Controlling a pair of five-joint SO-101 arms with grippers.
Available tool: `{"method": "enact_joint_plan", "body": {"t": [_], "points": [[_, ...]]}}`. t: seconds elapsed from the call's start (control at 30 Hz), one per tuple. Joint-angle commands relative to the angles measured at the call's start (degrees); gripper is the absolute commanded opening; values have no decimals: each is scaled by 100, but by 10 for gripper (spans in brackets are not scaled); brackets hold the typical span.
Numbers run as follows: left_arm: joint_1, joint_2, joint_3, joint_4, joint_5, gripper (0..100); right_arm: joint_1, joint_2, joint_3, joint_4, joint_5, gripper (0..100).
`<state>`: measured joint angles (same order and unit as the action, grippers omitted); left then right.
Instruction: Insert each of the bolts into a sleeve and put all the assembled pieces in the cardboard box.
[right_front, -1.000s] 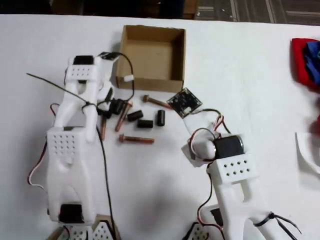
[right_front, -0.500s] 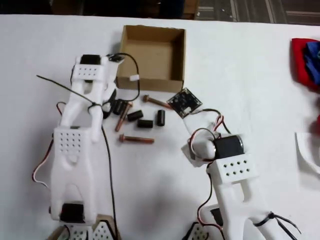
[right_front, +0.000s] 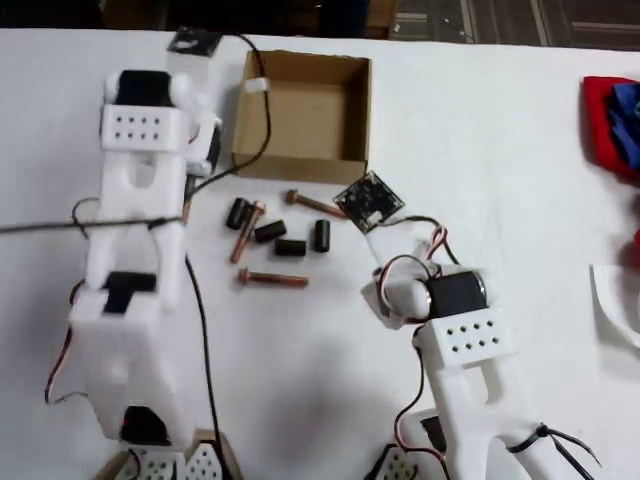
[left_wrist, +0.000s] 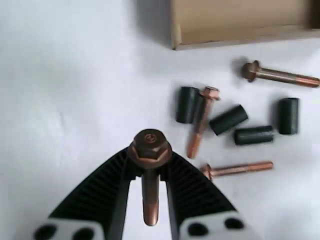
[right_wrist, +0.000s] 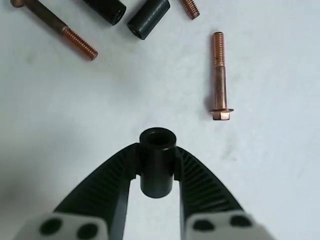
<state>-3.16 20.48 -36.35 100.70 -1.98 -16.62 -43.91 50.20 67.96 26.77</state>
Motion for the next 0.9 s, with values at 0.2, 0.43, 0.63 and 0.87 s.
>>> {"method": "enact_joint_plan", "body": {"t": [0.2,0.43,0.63,0.87], "points": [[440,-4422,4848,-3130,273,25,22,-207,536,-1042,-246,20],[897,-7253,7829,-6145,334,24,-673,-180,571,-2229,-1723,20],[1020,-7490,8004,-7130,1468,25,-1596,-145,598,-3582,-1705,20],[1029,-7499,8004,-7525,1662,25,-1675,-145,1767,-5490,-1723,20]]}}
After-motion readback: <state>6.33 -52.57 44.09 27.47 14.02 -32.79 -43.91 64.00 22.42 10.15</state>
